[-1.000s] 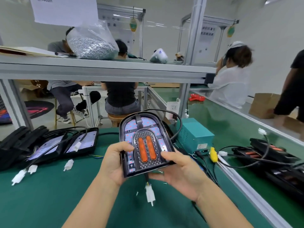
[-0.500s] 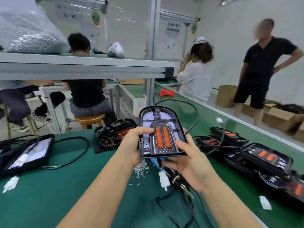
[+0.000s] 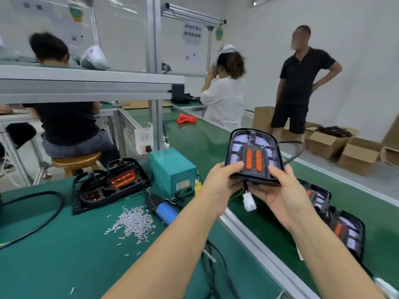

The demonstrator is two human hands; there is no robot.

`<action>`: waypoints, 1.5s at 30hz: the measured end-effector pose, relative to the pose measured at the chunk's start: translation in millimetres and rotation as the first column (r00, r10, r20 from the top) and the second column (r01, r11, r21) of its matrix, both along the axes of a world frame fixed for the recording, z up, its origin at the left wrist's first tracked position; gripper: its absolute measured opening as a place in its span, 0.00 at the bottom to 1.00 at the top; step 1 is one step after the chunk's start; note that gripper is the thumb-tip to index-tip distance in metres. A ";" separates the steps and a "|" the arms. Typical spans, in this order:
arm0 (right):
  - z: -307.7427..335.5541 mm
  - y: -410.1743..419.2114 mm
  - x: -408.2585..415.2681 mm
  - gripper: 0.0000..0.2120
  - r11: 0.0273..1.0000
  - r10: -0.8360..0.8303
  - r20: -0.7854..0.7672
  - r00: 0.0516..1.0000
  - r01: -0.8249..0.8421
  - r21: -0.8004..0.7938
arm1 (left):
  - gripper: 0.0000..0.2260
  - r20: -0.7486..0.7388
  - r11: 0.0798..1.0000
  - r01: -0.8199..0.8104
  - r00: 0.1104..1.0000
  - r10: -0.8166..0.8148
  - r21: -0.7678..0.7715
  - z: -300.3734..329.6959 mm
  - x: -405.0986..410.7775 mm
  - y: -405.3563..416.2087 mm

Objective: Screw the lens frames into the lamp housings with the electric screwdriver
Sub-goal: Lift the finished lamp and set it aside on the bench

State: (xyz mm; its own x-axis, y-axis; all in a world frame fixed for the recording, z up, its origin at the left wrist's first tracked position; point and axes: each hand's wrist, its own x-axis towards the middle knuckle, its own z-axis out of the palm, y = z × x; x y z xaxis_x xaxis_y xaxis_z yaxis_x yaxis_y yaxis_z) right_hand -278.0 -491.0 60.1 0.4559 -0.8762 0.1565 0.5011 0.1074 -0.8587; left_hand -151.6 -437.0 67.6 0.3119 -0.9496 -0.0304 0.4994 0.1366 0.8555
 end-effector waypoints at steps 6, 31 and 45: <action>4.2 -37.7 -25.3 0.13 0.955 -0.275 -0.052 0.960 0.279 0.098 | 0.27 0.189 1.000 0.018 0.982 -0.022 0.024 -6.4 -33.8 -48.6; -3.1 -73.5 -40.2 0.20 0.608 -0.770 -0.628 -0.110 -0.424 -0.671 | 0.31 0.889 0.980 -0.031 0.427 -0.165 0.196 -36.1 -41.1 -69.3; -8.4 -33.8 25.9 0.23 0.582 -0.791 -0.606 -0.083 -0.408 -0.704 | 0.26 0.957 0.969 -0.200 0.275 -0.087 0.146 -48.5 1.0 -20.2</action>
